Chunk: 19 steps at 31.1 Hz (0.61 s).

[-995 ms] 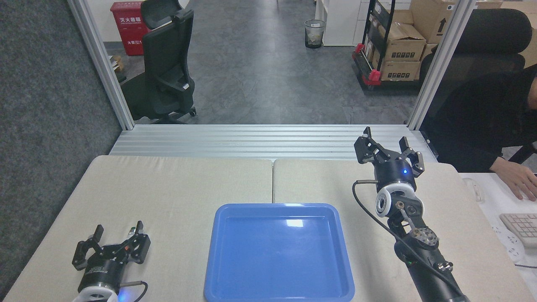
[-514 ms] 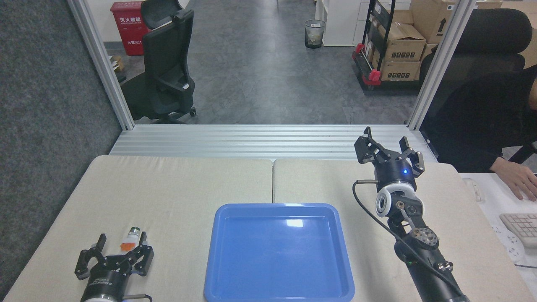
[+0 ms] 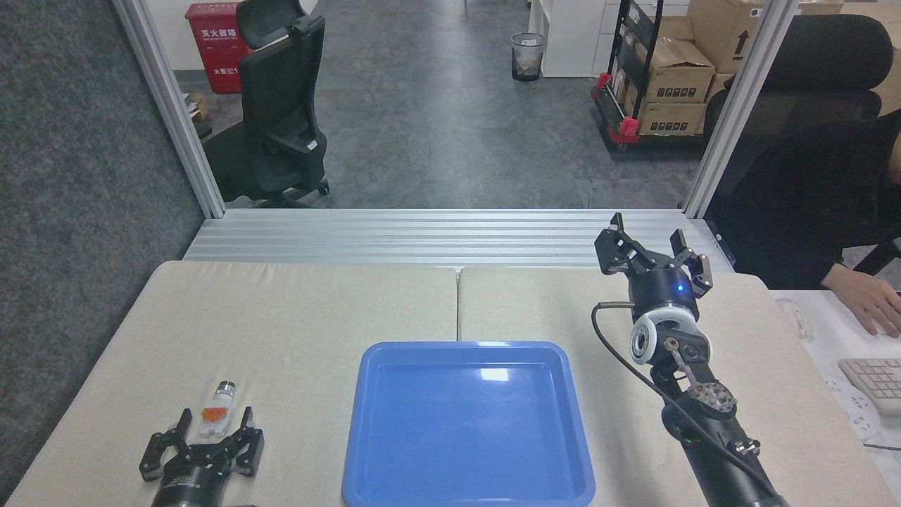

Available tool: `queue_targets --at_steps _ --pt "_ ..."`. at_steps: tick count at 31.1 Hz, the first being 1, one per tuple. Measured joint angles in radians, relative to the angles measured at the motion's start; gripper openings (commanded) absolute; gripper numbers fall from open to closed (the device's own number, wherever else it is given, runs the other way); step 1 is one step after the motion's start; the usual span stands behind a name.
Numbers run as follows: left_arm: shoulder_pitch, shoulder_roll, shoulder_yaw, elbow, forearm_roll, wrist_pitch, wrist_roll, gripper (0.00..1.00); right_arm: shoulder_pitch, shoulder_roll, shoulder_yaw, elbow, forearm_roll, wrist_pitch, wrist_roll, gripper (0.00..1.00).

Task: Pick up switch part and place in tray
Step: 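Move the left gripper down over the white-and-orange switch part, then close the left gripper on the switch part and lift it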

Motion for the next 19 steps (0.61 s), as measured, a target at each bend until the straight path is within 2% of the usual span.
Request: queue_targets --at_steps 2,4,6,12,19 --pt "-0.006 0.002 -0.001 0.014 -0.001 0.000 -0.001 0.13 0.000 0.000 0.000 0.000 0.000 0.000 0.000 1.00" --pt "-0.010 0.004 -0.003 0.027 -0.004 0.000 -0.003 0.09 0.000 0.000 0.000 0.000 0.000 0.000 0.000 1.00" --pt "-0.014 0.007 -0.003 0.038 -0.006 0.000 -0.005 0.00 0.000 0.000 0.000 0.000 0.000 0.000 0.000 1.00" --pt "-0.022 0.016 -0.007 0.062 -0.009 -0.003 -0.004 0.00 0.000 0.000 0.000 0.000 0.000 0.000 0.000 1.00" --pt "-0.026 0.028 -0.008 0.038 -0.011 0.052 -0.015 0.00 0.000 0.001 0.000 0.000 0.000 0.000 0.000 1.00"
